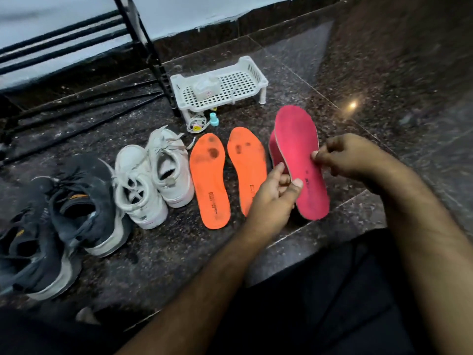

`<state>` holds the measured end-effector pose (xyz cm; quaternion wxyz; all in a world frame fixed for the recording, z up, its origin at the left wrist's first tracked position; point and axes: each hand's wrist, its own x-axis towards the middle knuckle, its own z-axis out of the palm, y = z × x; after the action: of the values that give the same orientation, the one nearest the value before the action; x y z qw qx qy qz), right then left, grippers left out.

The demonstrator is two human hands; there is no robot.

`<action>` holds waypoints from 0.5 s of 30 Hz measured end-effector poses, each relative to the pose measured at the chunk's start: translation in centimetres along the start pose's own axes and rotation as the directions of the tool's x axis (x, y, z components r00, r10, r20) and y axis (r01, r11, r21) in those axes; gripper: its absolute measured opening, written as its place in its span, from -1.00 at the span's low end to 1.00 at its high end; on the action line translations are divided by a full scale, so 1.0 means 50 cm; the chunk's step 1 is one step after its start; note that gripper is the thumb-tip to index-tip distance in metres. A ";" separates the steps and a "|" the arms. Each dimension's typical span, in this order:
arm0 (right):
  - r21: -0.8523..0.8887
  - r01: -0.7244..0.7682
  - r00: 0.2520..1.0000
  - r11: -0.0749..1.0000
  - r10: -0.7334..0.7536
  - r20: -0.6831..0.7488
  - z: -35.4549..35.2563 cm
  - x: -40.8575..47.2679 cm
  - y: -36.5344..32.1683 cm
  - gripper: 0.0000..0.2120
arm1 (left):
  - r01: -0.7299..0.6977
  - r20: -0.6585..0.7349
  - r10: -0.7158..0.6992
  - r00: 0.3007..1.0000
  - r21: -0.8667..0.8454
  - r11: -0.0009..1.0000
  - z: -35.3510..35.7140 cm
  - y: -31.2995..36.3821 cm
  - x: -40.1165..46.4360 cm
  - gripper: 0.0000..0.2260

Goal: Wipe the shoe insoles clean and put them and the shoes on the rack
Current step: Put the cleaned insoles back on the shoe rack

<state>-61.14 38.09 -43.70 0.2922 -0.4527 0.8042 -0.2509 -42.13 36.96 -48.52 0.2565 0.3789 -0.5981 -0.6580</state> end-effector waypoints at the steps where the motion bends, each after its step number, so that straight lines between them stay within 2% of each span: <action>1: 0.004 -0.033 0.999 0.999 0.033 -0.029 -0.007 0.007 0.015 -0.71 | 0.001 0.005 -0.001 1.000 -0.004 1.000 0.024 0.000 0.019 -0.55; 3: -0.005 -0.097 0.992 0.995 0.096 -0.079 -0.014 0.025 0.044 -0.71 | 0.011 -0.026 -0.011 1.000 0.010 1.000 0.071 -0.003 0.056 -0.54; 5: -0.057 -0.159 0.982 0.986 0.152 -0.110 -0.019 0.044 0.066 -0.71 | 0.002 -0.066 0.003 0.998 0.078 0.997 0.107 -0.026 0.091 -0.32; 8: -0.123 -0.237 0.969 0.964 0.225 -0.107 -0.028 0.079 0.079 -0.73 | -0.017 -0.056 0.034 0.998 0.285 0.958 0.132 -0.065 0.125 -0.25; 10: -0.160 -0.289 0.956 0.944 0.275 -0.104 -0.034 0.111 0.092 -0.72 | -0.064 0.000 0.071 0.997 0.437 0.897 0.136 -0.066 0.135 -0.26; 12: -0.190 -0.354 0.934 0.916 0.336 -0.120 -0.029 0.139 0.107 -0.72 | -0.118 0.078 0.089 0.993 0.594 0.795 0.141 -0.069 0.145 -0.27; 15: -0.225 -0.411 0.909 0.883 0.376 -0.181 -0.016 0.177 0.155 -0.74 | -0.168 0.104 0.136 0.985 0.745 0.646 0.153 -0.068 0.160 -0.29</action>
<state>-69.88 34.05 -50.46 0.2218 -0.2964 0.9226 -0.1087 -52.55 35.66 -53.41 0.1198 0.3866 -0.8505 -0.3359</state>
